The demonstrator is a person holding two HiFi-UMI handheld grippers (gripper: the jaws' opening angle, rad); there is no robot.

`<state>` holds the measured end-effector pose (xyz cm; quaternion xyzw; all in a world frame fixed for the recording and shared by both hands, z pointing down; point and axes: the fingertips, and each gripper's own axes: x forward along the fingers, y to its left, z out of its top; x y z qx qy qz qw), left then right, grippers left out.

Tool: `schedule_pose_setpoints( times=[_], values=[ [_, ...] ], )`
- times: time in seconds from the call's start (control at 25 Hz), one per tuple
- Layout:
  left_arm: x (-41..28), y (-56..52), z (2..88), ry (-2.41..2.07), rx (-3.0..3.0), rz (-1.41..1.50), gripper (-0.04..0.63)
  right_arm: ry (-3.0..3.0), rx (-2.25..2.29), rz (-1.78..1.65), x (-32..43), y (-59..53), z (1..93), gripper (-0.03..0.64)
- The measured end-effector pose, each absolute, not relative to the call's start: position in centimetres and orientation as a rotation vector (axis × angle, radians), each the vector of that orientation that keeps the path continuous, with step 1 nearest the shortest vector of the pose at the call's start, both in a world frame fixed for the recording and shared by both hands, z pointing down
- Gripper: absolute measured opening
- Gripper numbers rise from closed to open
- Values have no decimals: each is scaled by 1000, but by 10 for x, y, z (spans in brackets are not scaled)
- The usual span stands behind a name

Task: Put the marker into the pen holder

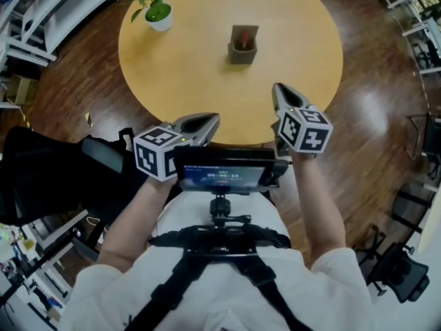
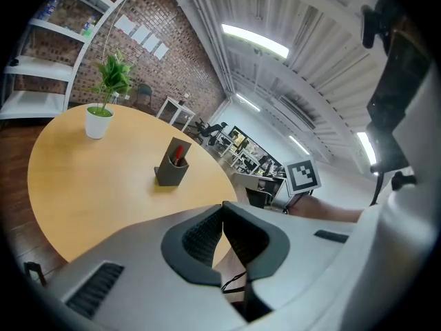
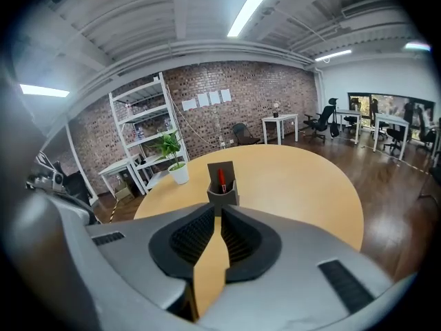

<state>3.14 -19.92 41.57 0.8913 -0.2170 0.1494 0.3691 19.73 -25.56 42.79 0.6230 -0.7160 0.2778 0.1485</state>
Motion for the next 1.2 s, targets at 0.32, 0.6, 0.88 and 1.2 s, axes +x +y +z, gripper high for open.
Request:
schedule_pose_setpoints(
  times=[0.32, 0.6, 0.88, 1.2],
  values=[
    [32, -200, 416, -560, 2287, 388, 0, -2053, 1813, 821, 199, -230, 426, 21],
    [33, -193, 414, -534, 2288, 392, 0, -2054, 1824, 854, 192, -204, 423, 21],
    [29, -183, 413, -488, 2301, 403, 0, -2014, 1818, 911, 174, -162, 436, 21],
    [10, -153, 420, -401, 2300, 444, 0, -1943, 1890, 963, 155, -119, 442, 21]
  ],
)
